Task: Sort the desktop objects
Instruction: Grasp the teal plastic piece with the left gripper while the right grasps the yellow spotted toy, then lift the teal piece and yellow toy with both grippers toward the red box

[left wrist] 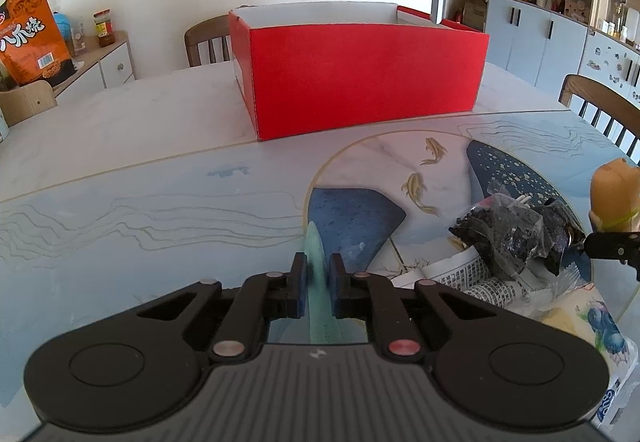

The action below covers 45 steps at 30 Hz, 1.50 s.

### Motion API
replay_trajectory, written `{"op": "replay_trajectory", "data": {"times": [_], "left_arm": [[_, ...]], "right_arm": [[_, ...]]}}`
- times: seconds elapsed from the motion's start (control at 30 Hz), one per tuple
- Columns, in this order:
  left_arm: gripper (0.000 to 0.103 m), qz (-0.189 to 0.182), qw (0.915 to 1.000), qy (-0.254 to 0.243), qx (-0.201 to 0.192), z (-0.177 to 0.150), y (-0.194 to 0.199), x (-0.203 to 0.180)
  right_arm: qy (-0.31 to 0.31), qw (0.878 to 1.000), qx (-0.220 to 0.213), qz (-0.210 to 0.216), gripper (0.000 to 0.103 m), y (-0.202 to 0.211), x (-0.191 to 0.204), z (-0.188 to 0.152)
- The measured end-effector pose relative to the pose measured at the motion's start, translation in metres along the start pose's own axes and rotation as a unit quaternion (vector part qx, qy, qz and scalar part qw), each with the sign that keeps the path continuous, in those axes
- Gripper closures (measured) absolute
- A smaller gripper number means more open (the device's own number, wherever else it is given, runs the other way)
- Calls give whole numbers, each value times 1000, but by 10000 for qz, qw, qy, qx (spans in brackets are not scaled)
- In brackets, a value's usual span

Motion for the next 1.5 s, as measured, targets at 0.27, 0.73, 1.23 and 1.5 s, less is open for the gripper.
{"op": "replay_trajectory", "data": {"times": [0.27, 0.73, 1.23, 1.5], "left_arm": [[93, 15, 10000, 63, -35, 2, 5, 5], [94, -93, 9999, 1, -75, 14, 22, 2], [94, -215, 9994, 28, -279, 40, 48, -5], [95, -245, 9990, 53, -383, 57, 59, -8]], "right_arm": [[-51, 10000, -68, -17, 60, 6, 2, 7], [-18, 9999, -141, -23, 60, 13, 11, 23], [238, 9991, -326, 144, 60, 29, 24, 53], [321, 9983, -388, 291, 60, 36, 27, 69]]}}
Point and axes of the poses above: each gripper's, at about its wrist camera, not at the fingertips, and y roughly against the way its jaws point, x to its left, z to its top, the point moved 2 cm from there along -y, roughly the way its jaws point, and after that the axes turned 6 degrees about -z, right-handed, at the moved point
